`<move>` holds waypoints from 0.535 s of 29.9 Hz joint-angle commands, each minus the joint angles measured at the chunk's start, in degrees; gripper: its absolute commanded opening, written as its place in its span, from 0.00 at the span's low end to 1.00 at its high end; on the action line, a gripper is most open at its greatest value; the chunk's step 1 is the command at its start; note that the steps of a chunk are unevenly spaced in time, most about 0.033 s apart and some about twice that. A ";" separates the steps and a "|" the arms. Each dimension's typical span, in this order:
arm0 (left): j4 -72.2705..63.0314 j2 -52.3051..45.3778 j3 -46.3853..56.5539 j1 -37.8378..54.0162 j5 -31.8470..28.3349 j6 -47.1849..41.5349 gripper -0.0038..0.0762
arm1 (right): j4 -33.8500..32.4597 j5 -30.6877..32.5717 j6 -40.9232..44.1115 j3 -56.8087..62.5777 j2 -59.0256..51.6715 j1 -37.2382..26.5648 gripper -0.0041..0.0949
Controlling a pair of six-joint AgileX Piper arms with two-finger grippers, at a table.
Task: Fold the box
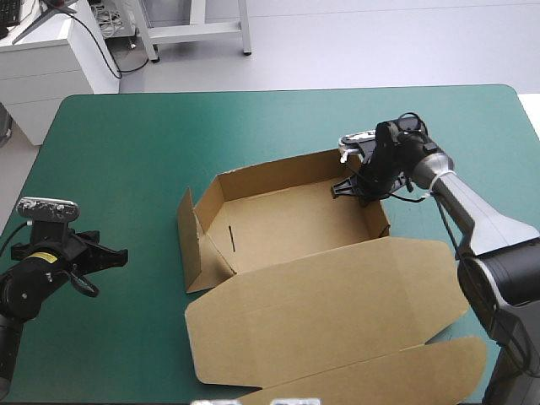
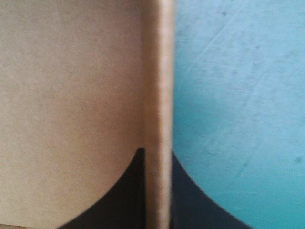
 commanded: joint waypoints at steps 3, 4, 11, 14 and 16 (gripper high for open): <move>-1.24 -0.36 -1.48 -0.02 -3.25 -0.01 0.04 | 2.50 2.05 -6.47 -1.70 -8.65 -5.25 0.02; -1.24 -0.36 -1.48 -0.02 -3.25 -0.01 0.04 | 3.01 2.92 -7.57 -1.70 -9.55 -6.01 0.02; -1.24 -0.36 -1.48 -0.02 -3.25 0.09 0.04 | 10.73 7.89 -15.79 -1.70 -17.78 -13.88 0.02; -1.24 -0.36 -1.48 -0.02 -3.25 0.09 0.04 | 15.01 8.10 -18.65 -1.70 -21.24 -17.48 0.02; -1.24 -0.36 -1.48 -0.02 -3.25 -0.06 0.04 | 18.03 8.10 -20.92 -1.70 -23.61 -20.01 0.02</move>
